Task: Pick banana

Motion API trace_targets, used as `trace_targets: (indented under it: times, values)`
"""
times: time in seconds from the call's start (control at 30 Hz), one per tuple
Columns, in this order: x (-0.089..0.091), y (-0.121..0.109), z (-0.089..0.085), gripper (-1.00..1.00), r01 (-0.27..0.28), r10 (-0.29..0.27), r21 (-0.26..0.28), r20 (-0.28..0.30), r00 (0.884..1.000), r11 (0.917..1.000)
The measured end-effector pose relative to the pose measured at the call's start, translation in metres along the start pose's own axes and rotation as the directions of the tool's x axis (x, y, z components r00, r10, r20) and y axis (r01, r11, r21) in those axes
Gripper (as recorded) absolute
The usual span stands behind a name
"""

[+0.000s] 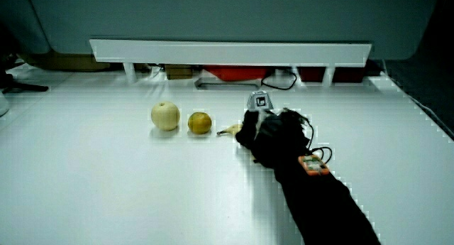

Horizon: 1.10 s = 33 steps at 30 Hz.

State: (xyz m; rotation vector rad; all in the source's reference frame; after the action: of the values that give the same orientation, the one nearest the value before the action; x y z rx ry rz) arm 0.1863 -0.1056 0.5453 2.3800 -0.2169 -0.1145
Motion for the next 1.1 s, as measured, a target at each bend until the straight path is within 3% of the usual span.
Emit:
trace_targets:
  times: [0.2,0.3,0.33,0.4,0.43,0.5,0.6,0.63,0.67,0.87,1.1]
  values:
    - [0.000,0.000,0.000,1.00,0.031,-0.031,0.004,-0.002,1.000,0.9995]
    - [-0.001,-0.001,-0.002,1.00,0.035,-0.035,0.011,-0.001,0.999,0.9993]
    - [-0.003,-0.003,0.000,1.00,0.047,-0.047,0.036,-0.002,0.999,0.9983]
    - [-0.003,-0.002,-0.003,1.00,0.035,-0.035,0.023,-0.002,0.999,0.9991]
    - [-0.004,-0.003,-0.003,1.00,0.060,-0.061,0.060,0.025,0.998,0.9964]
    - [-0.004,-0.001,-0.006,1.00,0.043,-0.044,0.036,0.018,0.999,0.9984]
    - [-0.009,-0.006,-0.002,1.00,0.050,-0.055,0.083,0.056,0.997,0.9953]
    - [-0.007,-0.003,-0.004,1.00,0.041,-0.044,0.062,0.045,0.998,0.9972]
    - [-0.007,-0.005,-0.002,1.00,0.058,-0.062,0.086,0.044,0.997,0.9946]
    - [0.001,-0.006,0.000,1.00,0.046,-0.045,0.083,-0.019,0.999,0.9955]
    - [0.004,-0.005,0.002,1.00,0.037,-0.035,0.070,-0.032,0.999,0.9968]
